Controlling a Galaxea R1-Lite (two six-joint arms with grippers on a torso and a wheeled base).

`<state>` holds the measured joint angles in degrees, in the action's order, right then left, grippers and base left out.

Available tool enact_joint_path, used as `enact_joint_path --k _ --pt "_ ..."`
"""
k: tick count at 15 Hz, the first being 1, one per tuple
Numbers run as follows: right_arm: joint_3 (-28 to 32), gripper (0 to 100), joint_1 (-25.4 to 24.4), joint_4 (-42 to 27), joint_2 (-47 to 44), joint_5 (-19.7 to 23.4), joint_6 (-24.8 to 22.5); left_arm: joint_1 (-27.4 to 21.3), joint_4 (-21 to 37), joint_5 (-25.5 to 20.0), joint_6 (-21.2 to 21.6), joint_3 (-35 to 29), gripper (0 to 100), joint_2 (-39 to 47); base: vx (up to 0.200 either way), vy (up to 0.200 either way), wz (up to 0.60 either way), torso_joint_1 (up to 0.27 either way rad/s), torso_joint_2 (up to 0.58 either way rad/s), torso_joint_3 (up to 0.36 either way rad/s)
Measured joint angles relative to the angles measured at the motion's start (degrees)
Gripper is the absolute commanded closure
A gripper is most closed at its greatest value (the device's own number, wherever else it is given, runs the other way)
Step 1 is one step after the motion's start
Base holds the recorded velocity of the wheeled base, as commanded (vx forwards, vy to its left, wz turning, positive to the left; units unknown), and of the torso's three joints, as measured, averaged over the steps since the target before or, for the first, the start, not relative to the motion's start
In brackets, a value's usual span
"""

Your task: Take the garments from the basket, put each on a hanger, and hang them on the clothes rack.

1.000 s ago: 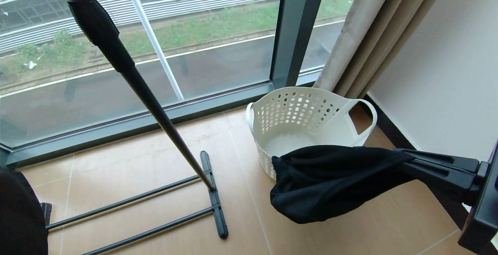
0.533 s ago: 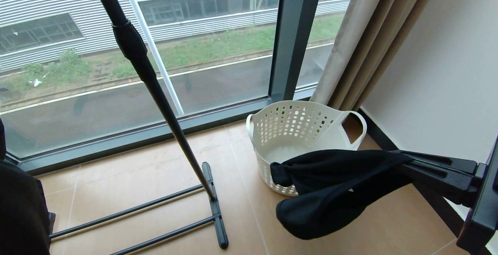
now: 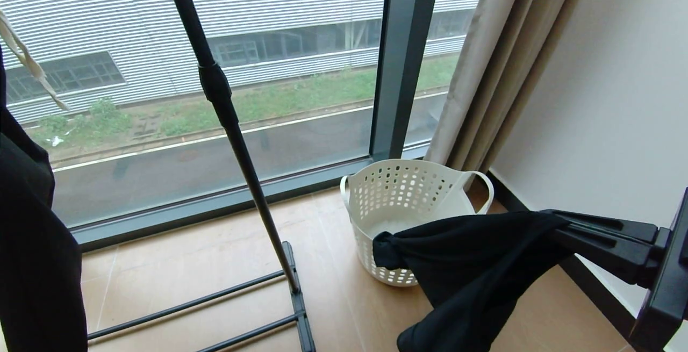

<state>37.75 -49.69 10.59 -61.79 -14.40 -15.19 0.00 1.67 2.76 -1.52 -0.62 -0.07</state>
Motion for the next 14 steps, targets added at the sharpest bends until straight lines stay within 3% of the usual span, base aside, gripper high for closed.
enact_joint_path --k 14 --pt "-0.1 100 0.0 0.0 -0.1 0.0 0.0 0.0 0.0 0.0 0.0 0.0 0 0.0 0.0 0.0 0.0 0.002 0.0 0.2"
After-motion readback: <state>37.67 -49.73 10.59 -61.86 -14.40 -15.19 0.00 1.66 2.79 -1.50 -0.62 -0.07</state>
